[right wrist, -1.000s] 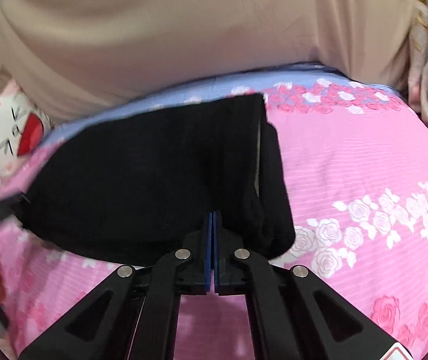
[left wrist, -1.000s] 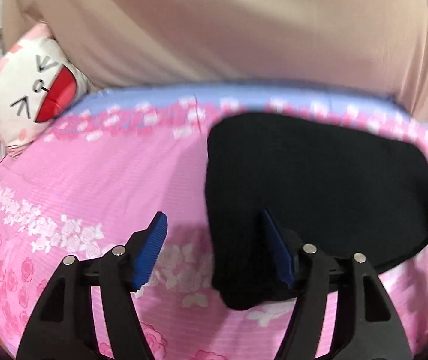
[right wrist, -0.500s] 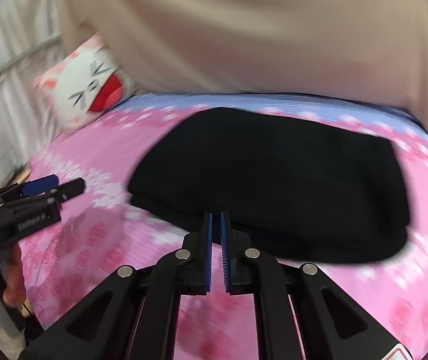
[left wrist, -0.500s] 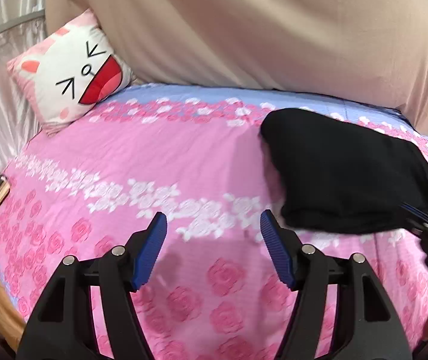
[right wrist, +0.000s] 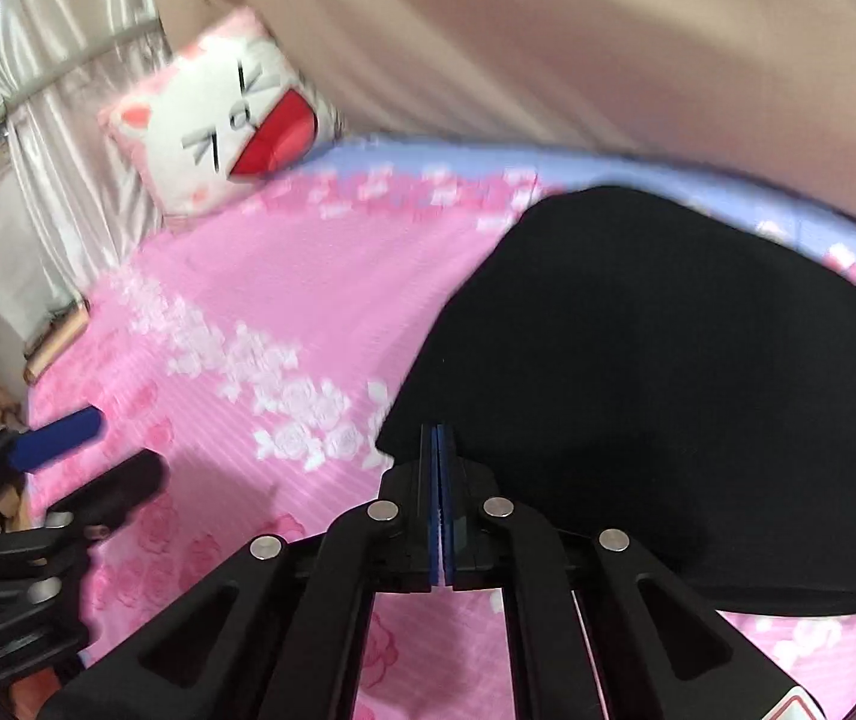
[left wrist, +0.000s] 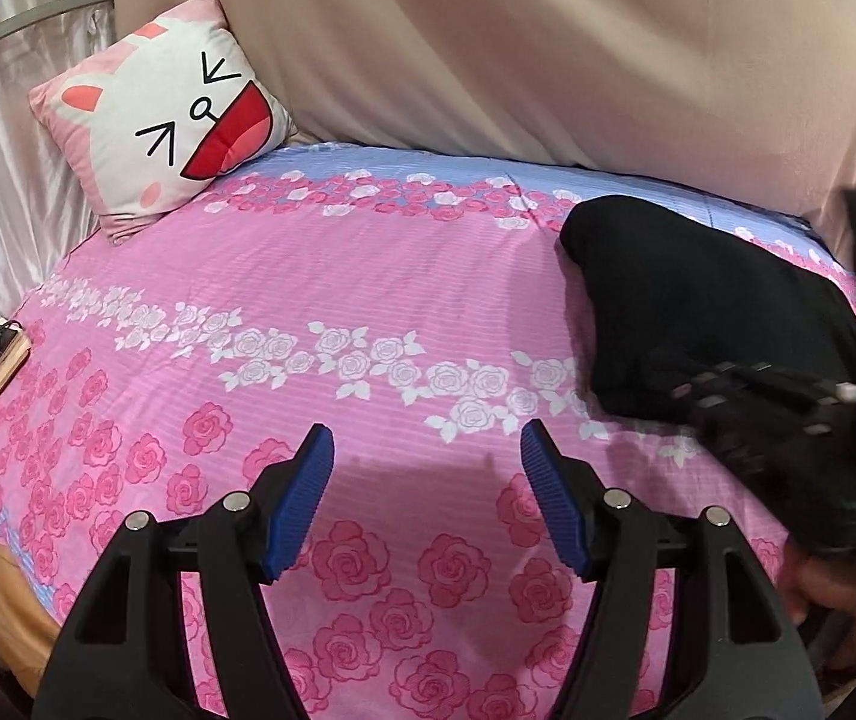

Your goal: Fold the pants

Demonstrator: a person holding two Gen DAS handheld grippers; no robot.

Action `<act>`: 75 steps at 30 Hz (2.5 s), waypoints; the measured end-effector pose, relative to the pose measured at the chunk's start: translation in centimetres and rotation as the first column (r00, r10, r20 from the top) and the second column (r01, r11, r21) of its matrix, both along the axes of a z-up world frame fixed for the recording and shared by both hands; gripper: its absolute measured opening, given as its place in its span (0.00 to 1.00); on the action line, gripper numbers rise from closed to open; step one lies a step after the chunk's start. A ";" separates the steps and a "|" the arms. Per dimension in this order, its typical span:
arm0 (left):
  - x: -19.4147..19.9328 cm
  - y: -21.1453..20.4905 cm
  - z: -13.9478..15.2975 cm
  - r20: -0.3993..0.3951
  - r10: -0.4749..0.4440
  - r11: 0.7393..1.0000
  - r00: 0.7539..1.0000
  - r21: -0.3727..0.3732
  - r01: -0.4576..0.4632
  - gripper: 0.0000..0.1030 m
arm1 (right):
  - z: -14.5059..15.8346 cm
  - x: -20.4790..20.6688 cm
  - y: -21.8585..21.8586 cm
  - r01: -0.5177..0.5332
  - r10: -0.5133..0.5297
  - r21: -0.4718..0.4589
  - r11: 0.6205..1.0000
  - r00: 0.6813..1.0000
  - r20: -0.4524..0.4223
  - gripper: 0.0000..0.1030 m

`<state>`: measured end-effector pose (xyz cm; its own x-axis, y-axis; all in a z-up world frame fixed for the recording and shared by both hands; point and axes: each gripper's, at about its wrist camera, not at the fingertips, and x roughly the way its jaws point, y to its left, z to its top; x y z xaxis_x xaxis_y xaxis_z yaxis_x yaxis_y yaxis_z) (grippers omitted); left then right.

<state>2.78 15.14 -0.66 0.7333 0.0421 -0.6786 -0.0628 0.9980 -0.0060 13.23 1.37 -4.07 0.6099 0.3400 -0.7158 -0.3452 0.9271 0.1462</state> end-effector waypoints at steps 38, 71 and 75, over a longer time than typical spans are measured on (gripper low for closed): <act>5.1 -13.4 -1.4 -0.049 -0.128 0.989 0.991 0.066 0.131 0.81 | 1.0 -4.8 -21.3 0.476 -0.470 -0.040 0.878 0.876 0.104 0.49; 3.0 -14.0 -1.0 -0.051 -0.131 0.990 0.990 0.042 0.133 0.90 | 4.6 -13.8 -22.4 0.566 -0.548 0.019 0.825 0.790 0.273 0.42; 0.2 -13.9 0.0 -0.020 -0.115 0.992 0.993 0.053 0.116 0.91 | 4.3 -17.1 -21.1 0.589 -0.555 -0.013 0.808 0.769 0.318 0.53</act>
